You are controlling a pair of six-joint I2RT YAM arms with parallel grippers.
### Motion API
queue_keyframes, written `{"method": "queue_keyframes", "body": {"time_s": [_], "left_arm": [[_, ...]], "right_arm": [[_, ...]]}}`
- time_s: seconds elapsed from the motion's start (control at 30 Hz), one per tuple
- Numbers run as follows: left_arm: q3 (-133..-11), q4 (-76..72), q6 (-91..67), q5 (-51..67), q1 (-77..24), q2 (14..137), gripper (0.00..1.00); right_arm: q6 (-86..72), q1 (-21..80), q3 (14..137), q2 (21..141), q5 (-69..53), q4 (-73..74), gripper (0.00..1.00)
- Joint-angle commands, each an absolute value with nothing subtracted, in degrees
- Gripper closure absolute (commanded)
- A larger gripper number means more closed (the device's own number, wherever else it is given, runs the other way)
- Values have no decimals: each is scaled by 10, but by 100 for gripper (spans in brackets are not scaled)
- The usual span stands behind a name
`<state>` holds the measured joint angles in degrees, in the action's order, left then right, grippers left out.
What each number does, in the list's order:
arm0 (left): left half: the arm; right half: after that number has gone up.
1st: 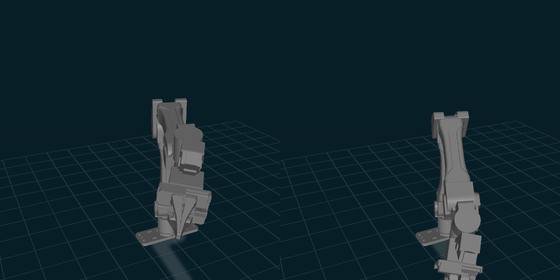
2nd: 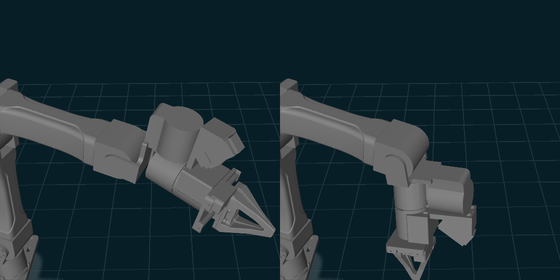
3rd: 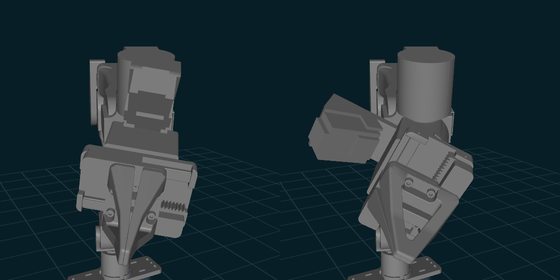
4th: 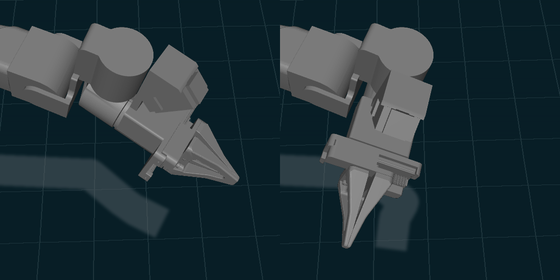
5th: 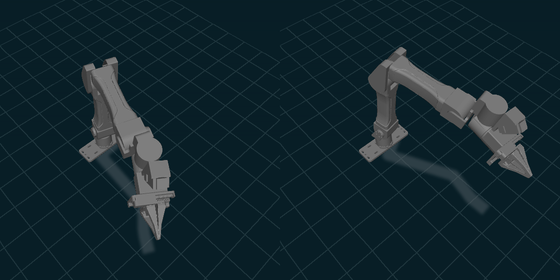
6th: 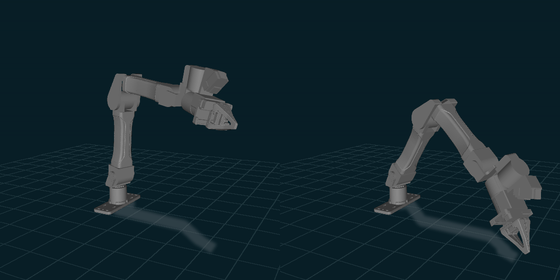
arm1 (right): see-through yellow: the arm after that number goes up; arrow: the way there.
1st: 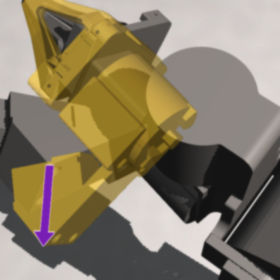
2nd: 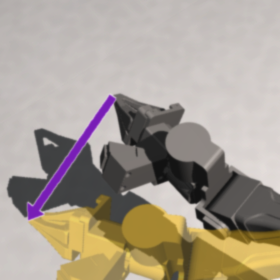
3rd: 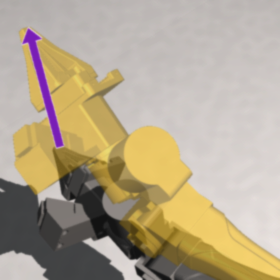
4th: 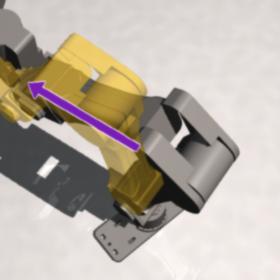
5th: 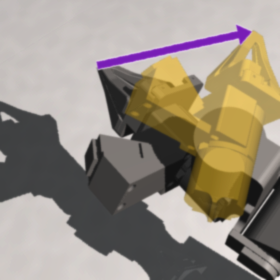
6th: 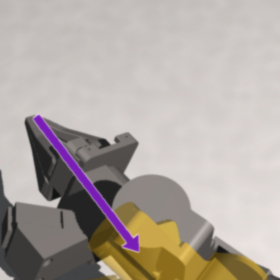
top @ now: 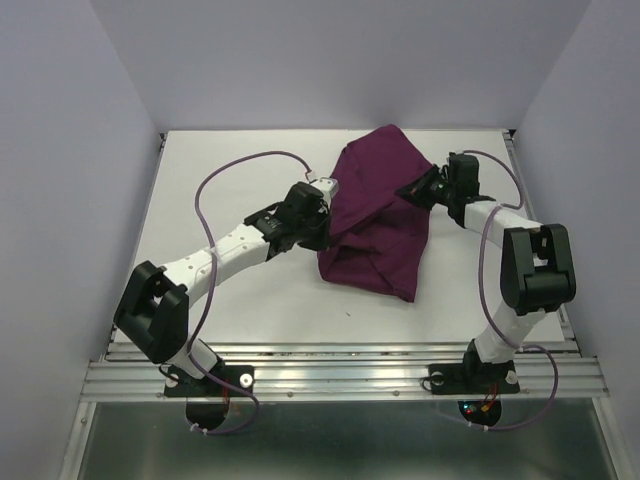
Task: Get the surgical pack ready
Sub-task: Pack the surgical kit at the center of the board.
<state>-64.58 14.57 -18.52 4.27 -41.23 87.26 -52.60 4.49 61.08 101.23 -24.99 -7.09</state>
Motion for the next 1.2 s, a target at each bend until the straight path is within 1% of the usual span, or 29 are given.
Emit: {"method": "queue_keyframes", "body": {"time_s": [0.0,0.23,0.4,0.43,0.47,0.5,0.57,0.67,0.87,0.9,0.97,1.03,1.17], "left_arm": [[-632,121,-130,67,-413,820,100],[-605,117,-110,117,-414,814,100],[-596,109,-112,126,-414,822,100],[-596,108,-111,128,-413,824,100],[-596,108,-112,129,-414,825,100],[-597,107,-112,129,-414,826,100],[-599,107,-112,130,-413,829,100],[-599,105,-112,132,-413,829,100],[-599,105,-112,134,-413,830,100],[-599,105,-112,135,-414,831,100],[-598,105,-113,135,-414,831,100],[-598,105,-113,136,-414,829,100],[-597,104,-114,136,-415,830,100]], "right_arm": [[-496,43,629,971,-220,-64,99],[-472,38,585,960,-178,-59,99],[-435,38,580,948,-135,-14,99],[-430,38,578,946,-134,-8,96],[-418,38,578,944,-135,12,84],[-415,38,579,943,-137,26,77],[-407,38,572,936,-134,49,68],[-408,38,545,906,-120,51,56],[-417,38,523,888,-129,66,46],[-424,38,517,889,-134,66,41],[-436,38,511,892,-148,64,37],[-444,38,505,895,-156,61,35],[-454,38,499,903,-173,51,35]]}}
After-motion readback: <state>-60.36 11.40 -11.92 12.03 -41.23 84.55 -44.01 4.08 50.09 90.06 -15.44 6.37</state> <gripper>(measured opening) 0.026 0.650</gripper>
